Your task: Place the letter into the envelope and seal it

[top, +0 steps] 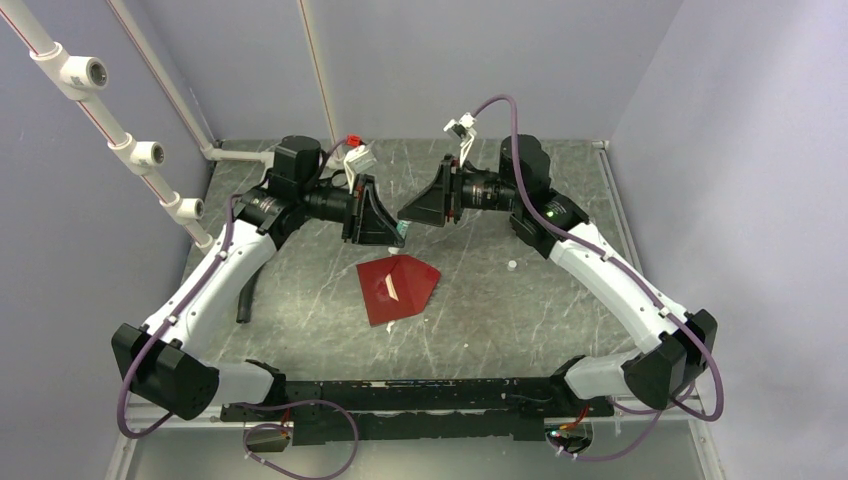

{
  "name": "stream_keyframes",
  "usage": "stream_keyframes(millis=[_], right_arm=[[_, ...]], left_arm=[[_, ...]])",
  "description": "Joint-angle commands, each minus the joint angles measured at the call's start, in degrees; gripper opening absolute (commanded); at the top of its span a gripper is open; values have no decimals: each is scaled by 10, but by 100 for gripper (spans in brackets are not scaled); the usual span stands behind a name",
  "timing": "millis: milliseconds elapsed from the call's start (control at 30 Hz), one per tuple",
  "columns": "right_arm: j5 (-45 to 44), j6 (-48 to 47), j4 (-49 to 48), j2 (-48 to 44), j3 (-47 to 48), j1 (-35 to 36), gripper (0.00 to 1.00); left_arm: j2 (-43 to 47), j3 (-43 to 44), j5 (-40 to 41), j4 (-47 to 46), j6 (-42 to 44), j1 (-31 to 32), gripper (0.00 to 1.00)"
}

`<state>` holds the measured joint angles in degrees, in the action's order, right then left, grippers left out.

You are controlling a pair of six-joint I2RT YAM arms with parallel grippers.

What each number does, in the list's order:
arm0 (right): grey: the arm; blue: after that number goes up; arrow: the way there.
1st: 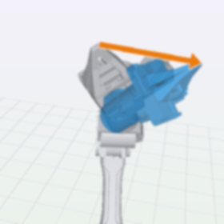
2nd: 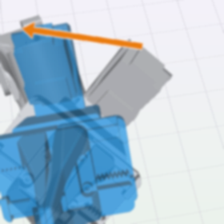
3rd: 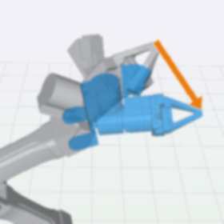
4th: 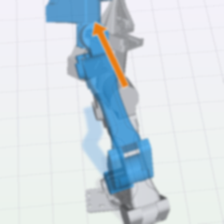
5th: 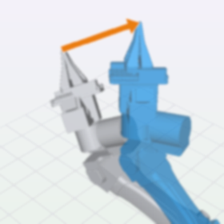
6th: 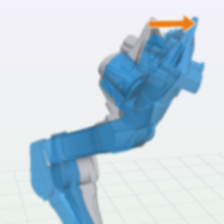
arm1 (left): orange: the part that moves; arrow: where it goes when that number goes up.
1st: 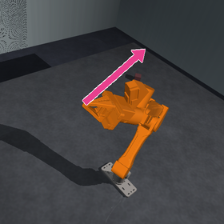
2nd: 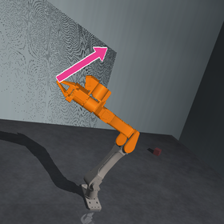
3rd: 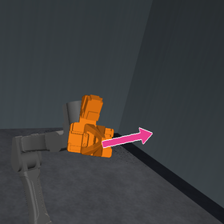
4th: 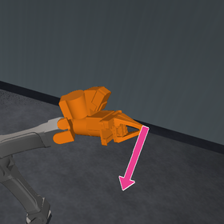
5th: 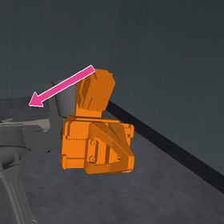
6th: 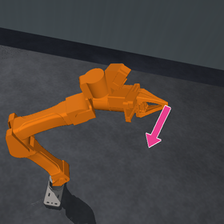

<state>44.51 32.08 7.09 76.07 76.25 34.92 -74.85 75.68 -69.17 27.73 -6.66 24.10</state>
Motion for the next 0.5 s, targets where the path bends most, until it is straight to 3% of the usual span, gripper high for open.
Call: stream_keyframes(millis=[0,133,267,367,467], right_arm=[[40,-9,-12,0,18,1,45],[52,-17,-4,-2,16,1,43],[29,-15,-3,-5,16,1,21],[-34,19,-21,-5,13,2,0],[-143,74,-6,9,20,9,0]], left_arm=[[5,28,-4,-11,9,2,2],[9,27,46,-13,3,1,2],[15,16,64,-29,-8,1,2],[16,12,75,-32,-8,1,2],[19,12,146,-27,1,2,3]])
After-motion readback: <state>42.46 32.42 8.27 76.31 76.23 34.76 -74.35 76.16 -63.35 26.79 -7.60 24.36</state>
